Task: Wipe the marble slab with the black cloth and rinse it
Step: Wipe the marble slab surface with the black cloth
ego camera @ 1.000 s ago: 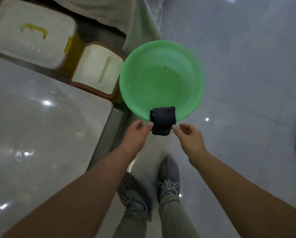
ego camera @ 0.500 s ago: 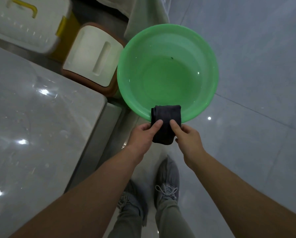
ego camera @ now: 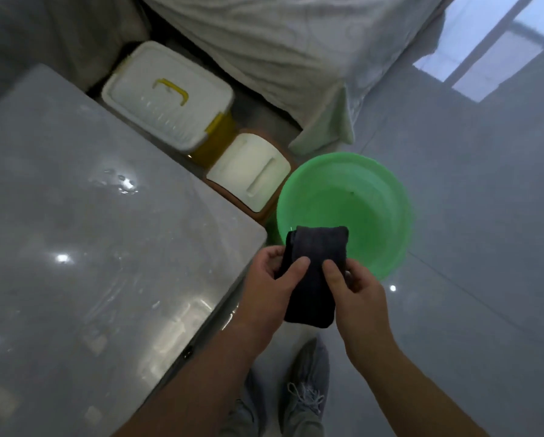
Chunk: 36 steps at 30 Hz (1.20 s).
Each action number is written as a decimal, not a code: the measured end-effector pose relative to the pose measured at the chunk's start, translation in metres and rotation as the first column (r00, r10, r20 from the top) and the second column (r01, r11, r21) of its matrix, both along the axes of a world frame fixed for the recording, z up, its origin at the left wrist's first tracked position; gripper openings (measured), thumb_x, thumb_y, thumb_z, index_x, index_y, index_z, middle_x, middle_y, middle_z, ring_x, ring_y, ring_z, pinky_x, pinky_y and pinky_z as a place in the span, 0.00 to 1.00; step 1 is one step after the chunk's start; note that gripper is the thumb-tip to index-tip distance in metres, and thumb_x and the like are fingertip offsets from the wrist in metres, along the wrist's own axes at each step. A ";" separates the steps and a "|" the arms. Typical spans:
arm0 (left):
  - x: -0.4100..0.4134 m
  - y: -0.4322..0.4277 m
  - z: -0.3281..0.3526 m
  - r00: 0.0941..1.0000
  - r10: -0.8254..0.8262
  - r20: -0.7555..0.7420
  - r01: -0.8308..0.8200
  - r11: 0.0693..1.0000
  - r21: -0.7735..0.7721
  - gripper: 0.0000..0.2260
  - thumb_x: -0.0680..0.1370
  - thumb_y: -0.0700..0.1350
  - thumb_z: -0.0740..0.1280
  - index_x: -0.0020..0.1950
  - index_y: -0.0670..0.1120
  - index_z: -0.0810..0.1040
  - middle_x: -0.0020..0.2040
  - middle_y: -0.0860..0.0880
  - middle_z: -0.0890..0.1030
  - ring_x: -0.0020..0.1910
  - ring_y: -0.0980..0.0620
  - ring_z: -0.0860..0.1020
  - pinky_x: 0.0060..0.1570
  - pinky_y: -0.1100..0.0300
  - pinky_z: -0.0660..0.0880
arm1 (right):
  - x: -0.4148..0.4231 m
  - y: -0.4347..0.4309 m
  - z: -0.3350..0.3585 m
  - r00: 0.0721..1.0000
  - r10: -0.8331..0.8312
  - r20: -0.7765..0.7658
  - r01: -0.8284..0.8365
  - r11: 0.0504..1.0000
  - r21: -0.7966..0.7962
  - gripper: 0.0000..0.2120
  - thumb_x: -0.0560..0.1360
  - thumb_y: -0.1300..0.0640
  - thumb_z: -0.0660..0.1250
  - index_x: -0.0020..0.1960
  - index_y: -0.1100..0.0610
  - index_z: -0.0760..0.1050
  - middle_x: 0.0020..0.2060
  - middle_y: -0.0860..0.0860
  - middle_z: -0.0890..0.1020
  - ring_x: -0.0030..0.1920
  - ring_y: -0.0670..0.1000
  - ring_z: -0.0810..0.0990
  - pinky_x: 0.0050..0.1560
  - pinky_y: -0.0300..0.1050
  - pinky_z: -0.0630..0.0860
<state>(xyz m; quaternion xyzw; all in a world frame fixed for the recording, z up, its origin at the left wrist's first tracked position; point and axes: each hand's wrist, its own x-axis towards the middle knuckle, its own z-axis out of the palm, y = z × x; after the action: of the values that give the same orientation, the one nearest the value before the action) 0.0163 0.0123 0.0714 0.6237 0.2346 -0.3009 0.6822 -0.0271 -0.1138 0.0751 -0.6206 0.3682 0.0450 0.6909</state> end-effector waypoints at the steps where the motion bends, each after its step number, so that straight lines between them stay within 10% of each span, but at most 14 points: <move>1: 0.005 0.013 0.014 0.999 0.053 -0.007 -0.053 0.998 -0.027 0.13 0.77 0.43 0.72 0.61 0.44 0.77 0.52 0.45 0.86 0.50 0.47 0.85 0.48 0.52 0.82 | 0.010 0.012 0.013 0.999 0.032 0.008 -0.032 0.999 0.022 0.05 0.79 0.59 0.68 0.52 0.52 0.81 0.43 0.51 0.87 0.45 0.51 0.87 0.44 0.46 0.84; 10: 0.035 0.163 0.095 0.893 0.447 0.054 -0.449 0.892 0.047 0.16 0.77 0.43 0.73 0.61 0.46 0.70 0.49 0.44 0.85 0.40 0.53 0.85 0.33 0.59 0.80 | 0.095 0.146 0.074 0.885 0.464 0.023 -0.463 0.877 0.124 0.06 0.80 0.56 0.68 0.56 0.53 0.81 0.49 0.51 0.87 0.50 0.51 0.86 0.49 0.46 0.83; 20: 0.077 0.346 0.089 0.984 0.109 0.138 -0.134 0.973 0.189 0.38 0.69 0.35 0.78 0.72 0.61 0.68 0.49 0.39 0.81 0.49 0.46 0.83 0.49 0.60 0.81 | 0.179 0.286 0.072 0.664 0.748 0.020 -0.748 0.664 -0.007 0.15 0.79 0.57 0.69 0.64 0.44 0.77 0.57 0.53 0.83 0.55 0.53 0.84 0.54 0.53 0.84; 26: 0.129 0.407 0.069 0.987 0.030 0.158 -0.065 0.973 0.222 0.29 0.66 0.36 0.81 0.65 0.47 0.81 0.52 0.50 0.85 0.50 0.56 0.84 0.54 0.57 0.82 | 0.237 0.334 0.059 0.434 0.900 -0.034 -0.900 0.435 0.018 0.29 0.75 0.64 0.74 0.72 0.48 0.71 0.63 0.50 0.80 0.62 0.49 0.80 0.64 0.51 0.78; 36: 0.195 0.423 0.035 0.951 0.223 0.216 -0.276 0.926 0.258 0.06 0.72 0.43 0.77 0.46 0.52 0.84 0.47 0.49 0.84 0.45 0.56 0.83 0.46 0.64 0.77 | 0.319 0.365 0.035 0.348 0.938 -0.007 -0.932 0.345 -0.109 0.08 0.76 0.53 0.72 0.54 0.50 0.78 0.52 0.53 0.81 0.53 0.48 0.82 0.51 0.39 0.79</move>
<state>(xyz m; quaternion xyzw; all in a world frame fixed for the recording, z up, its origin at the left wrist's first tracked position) 0.2118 0.4348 0.1059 0.7052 0.2892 -0.1159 0.6368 0.2920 0.2508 0.1105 -0.7521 -0.0695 0.3963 0.5220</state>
